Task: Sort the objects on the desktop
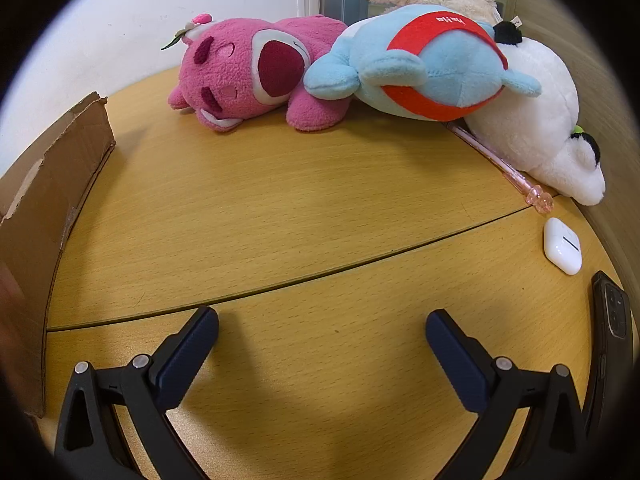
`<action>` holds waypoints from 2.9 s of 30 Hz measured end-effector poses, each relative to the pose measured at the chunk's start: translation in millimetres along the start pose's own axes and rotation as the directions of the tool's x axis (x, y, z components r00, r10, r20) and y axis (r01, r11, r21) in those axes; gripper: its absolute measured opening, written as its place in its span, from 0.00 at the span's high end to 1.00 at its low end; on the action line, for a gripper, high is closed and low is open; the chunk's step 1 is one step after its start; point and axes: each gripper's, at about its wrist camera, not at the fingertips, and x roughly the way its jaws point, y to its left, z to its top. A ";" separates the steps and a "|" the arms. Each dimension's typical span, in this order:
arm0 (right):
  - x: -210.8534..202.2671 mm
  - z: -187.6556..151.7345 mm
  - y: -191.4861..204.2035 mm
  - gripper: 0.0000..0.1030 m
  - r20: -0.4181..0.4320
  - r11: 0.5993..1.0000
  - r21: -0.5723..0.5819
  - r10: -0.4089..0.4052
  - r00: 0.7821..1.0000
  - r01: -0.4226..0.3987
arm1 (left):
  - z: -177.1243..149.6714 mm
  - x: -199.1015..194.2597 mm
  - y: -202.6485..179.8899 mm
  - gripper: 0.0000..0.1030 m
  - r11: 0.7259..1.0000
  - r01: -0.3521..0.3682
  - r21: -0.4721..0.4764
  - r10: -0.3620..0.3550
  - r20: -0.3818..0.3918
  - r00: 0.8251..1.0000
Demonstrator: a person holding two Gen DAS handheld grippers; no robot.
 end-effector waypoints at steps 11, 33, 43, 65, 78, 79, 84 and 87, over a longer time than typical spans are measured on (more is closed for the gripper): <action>-0.3 0.0 -0.1 0.00 -0.001 1.000 0.000 0.000 1.000 0.000 | 0.2 -0.2 0.0 0.00 1.000 0.000 0.001 0.000 0.000 1.000; -0.5 -0.1 -0.2 0.00 -0.001 1.000 0.000 -0.001 1.000 0.001 | 0.3 -0.3 0.0 0.00 1.000 0.000 0.001 0.000 0.000 1.000; -0.7 -0.1 -0.2 0.00 -0.001 1.000 0.000 -0.001 1.000 0.001 | 0.9 0.0 0.5 0.00 1.000 0.001 0.001 -0.001 0.000 1.000; -0.9 -0.1 -0.2 0.00 -0.001 1.000 0.000 -0.001 1.000 0.001 | 1.3 0.0 0.8 0.00 1.000 0.001 0.002 -0.001 0.000 1.000; -6.0 -3.8 4.0 0.00 -0.032 0.999 0.033 -0.018 0.999 0.019 | 1.2 0.8 2.1 0.00 1.000 -0.004 -0.005 0.004 0.000 1.000; -12.9 -9.9 7.2 0.01 -0.050 0.999 0.041 -0.014 0.999 0.016 | 1.3 1.0 2.9 0.00 1.000 -0.004 -0.005 0.004 0.000 1.000; -96.6 -60.1 59.0 0.02 0.136 0.981 -0.192 0.057 0.989 -0.030 | 1.8 0.7 2.8 0.00 1.000 -0.003 -0.001 0.003 -0.003 1.000; -165.7 -95.4 97.7 0.01 0.208 0.915 -0.399 0.162 0.965 -0.068 | -4.8 -6.9 0.8 0.00 1.000 0.001 0.011 0.000 -0.077 0.997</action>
